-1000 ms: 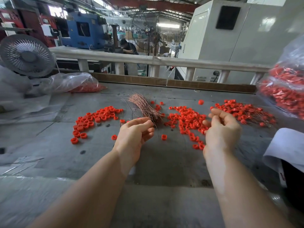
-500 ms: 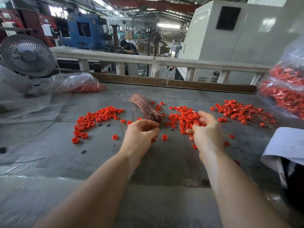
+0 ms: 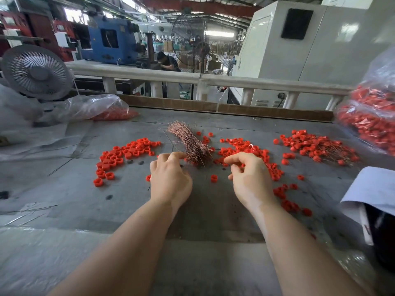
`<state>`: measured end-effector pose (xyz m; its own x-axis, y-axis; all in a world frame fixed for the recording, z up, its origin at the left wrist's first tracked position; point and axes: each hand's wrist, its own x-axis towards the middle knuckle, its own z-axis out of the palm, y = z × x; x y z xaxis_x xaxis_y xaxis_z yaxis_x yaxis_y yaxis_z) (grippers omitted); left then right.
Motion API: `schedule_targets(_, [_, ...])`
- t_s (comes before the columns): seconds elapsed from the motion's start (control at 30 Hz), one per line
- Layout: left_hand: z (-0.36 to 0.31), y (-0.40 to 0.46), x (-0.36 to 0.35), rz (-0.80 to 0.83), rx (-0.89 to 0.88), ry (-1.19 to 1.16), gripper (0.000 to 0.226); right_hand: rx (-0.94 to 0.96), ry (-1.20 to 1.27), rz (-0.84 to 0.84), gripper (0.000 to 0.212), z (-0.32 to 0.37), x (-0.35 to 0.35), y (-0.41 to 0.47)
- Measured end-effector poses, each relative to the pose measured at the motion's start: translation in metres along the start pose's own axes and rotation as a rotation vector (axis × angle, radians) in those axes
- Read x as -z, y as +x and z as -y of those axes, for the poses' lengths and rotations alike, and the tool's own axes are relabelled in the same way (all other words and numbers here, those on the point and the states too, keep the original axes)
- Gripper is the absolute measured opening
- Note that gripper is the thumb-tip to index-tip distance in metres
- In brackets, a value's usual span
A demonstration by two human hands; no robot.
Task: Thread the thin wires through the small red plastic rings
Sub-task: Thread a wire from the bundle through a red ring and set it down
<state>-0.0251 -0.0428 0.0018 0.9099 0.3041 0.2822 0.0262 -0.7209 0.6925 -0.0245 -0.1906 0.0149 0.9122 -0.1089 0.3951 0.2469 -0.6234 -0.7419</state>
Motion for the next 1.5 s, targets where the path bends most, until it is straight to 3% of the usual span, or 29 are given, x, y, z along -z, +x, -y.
schedule_targets(0.13, [0.001,-0.002,-0.003,0.106,-0.095,0.126,0.049,0.002,-0.018,0.044,0.026,0.001,-0.002,-0.002])
schedule_targets(0.37, [-0.004,-0.004,-0.004,0.078,-0.147,0.1,0.026,0.045,-0.065,0.077,0.024,-0.001,-0.004,-0.003])
schedule_targets(0.63, [-0.006,-0.006,-0.005,0.191,-0.189,0.135,0.043,0.056,-0.077,0.076,0.023,-0.002,-0.005,-0.002])
schedule_targets(0.73, [-0.006,-0.005,-0.005,0.171,-0.19,0.052,0.034,0.051,-0.058,0.078,0.024,-0.002,-0.005,-0.002])
schedule_targets(0.9, [-0.015,-0.01,0.001,-0.007,-0.278,-0.183,0.012,0.119,0.031,0.077,0.034,0.001,-0.004,-0.002])
schedule_targets(1.0, [-0.021,-0.015,0.003,0.033,-0.344,-0.33,0.007,0.185,0.17,0.18,0.048,0.006,-0.004,-0.003])
schedule_targets(1.1, [-0.026,-0.019,0.008,0.095,-0.359,-0.492,0.019,0.178,0.372,0.233,0.047,0.008,-0.006,-0.004])
schedule_targets(1.2, [-0.027,-0.02,0.011,0.123,-0.333,-0.693,0.021,0.145,0.414,0.138,0.031,0.007,-0.006,-0.002])
schedule_targets(1.3, [-0.025,-0.017,0.01,0.108,-0.199,-0.869,0.003,0.253,0.229,-0.081,0.016,0.004,-0.002,0.001])
schedule_targets(1.4, [-0.019,-0.011,0.002,0.051,-0.146,-0.564,0.012,0.309,0.175,-0.316,0.014,0.004,0.005,0.002])
schedule_targets(1.5, [-0.016,-0.015,-0.005,0.127,-0.3,-0.177,0.017,0.31,0.178,-0.472,0.014,0.005,0.01,0.002])
